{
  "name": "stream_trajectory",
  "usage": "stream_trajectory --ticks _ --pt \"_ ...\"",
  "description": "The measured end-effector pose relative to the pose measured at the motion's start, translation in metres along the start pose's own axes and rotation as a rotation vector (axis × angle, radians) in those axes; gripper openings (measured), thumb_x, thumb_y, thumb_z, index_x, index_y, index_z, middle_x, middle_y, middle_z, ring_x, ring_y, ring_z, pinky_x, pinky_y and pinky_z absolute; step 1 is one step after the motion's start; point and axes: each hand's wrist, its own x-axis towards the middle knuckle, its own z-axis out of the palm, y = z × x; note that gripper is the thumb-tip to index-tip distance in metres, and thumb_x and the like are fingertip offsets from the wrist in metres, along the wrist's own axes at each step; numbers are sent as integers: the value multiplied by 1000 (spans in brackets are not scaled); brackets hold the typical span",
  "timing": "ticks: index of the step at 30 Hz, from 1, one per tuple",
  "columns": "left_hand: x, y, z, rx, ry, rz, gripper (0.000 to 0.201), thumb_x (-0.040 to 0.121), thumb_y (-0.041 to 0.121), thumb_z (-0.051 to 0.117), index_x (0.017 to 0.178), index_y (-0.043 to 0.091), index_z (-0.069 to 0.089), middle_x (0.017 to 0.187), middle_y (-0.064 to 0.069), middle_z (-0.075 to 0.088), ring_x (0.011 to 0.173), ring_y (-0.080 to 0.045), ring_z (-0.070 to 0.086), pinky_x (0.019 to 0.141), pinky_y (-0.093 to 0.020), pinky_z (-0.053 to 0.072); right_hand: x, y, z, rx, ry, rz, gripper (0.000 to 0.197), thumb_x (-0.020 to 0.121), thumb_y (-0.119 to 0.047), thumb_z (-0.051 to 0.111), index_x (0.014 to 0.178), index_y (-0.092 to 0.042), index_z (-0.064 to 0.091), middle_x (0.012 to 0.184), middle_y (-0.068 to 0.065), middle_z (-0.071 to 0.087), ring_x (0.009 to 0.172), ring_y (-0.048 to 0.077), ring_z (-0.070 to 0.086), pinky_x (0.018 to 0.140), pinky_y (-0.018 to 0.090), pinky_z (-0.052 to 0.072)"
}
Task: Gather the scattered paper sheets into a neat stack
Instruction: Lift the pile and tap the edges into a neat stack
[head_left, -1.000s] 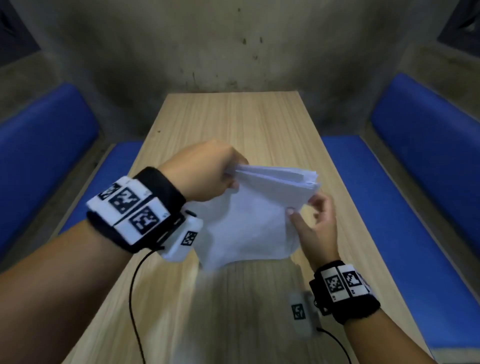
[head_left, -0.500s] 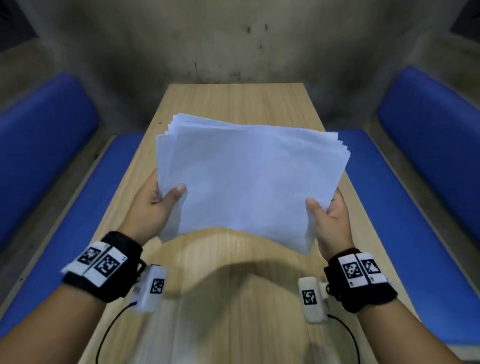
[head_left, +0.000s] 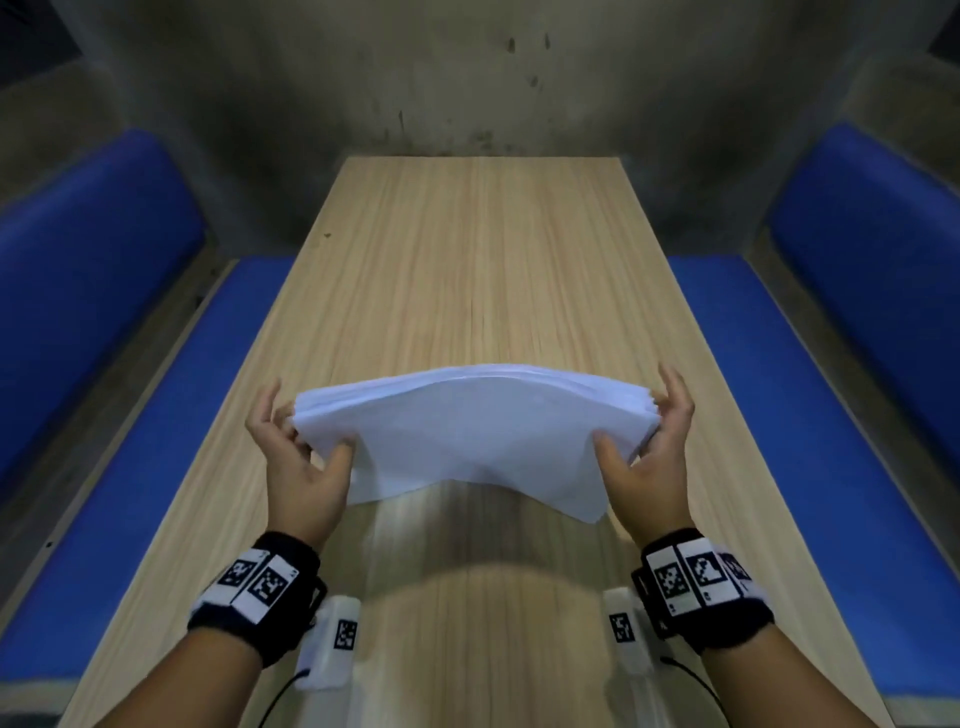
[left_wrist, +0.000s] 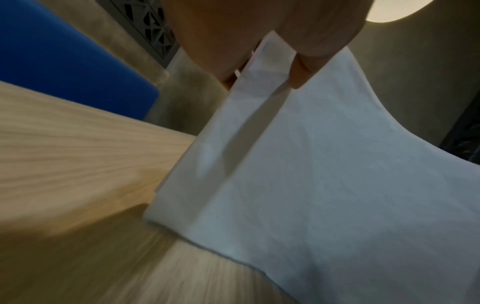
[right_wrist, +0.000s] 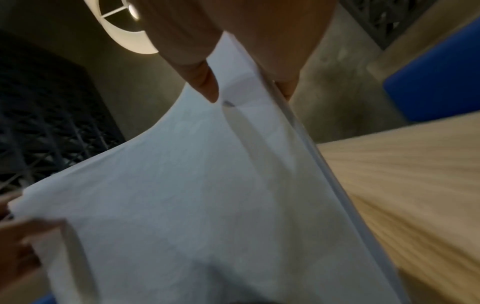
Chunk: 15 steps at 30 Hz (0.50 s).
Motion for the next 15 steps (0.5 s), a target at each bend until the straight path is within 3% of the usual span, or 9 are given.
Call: stream_trajectory --ticks 2,4,6,8,10,11,13,15 --pt "8 4 -2 155 -21 162 79 84 -4 60 142 38 26 127 -1 46 112 -9 52 98 -25 43 7 -2 2 -103 -32 -131 82 83 0 59 134 -55 26 128 -6 42 123 -1 41 107 23 36" --pt "16 4 -4 325 -75 309 58 82 -2 55 136 20 50 129 7 42 121 5 40 103 -17 35 11 0 2 -234 -66 -257 63 82 3 57 132 -35 47 129 1 40 121 -15 31 103 13 32" --pt "21 2 -6 387 -100 369 52 81 -4 54 128 19 60 130 18 38 124 13 33 104 -10 29 9 4 1 -303 -61 -319 53 81 6 56 127 -21 58 132 9 42 124 -16 27 101 4 24" --pt "23 2 -7 368 -80 356 48 82 -2 53 122 23 61 128 19 38 124 12 33 106 -21 34 8 5 -1 -281 -31 -301 50 81 6 56 125 -17 61 135 9 41 127 -7 31 103 6 24" --pt "23 1 -8 331 -65 307 45 84 1 52 123 24 60 125 12 42 123 9 37 103 -35 41 8 4 -2 -213 -8 -223 52 82 4 55 129 -19 56 135 1 40 128 2 37 107 17 32" --pt "22 2 -9 310 -62 275 46 86 2 52 126 25 56 125 11 43 122 6 39 102 -37 43 8 4 -3 -141 -4 -149 56 82 3 55 133 -21 49 132 -4 43 125 5 42 106 23 37" --pt "21 1 -9 222 -78 152 54 89 -1 53 134 28 44 124 18 46 118 3 46 101 -28 41 8 4 -3 84 5 53 64 83 4 55 138 -23 37 120 -7 53 109 9 56 94 27 47" --pt "18 0 -6 48 -103 -48 55 91 -4 50 135 26 41 117 24 54 106 9 54 92 -16 42 11 9 -3 260 -10 219 53 83 9 52 130 -15 46 104 -1 62 90 12 61 81 31 49"
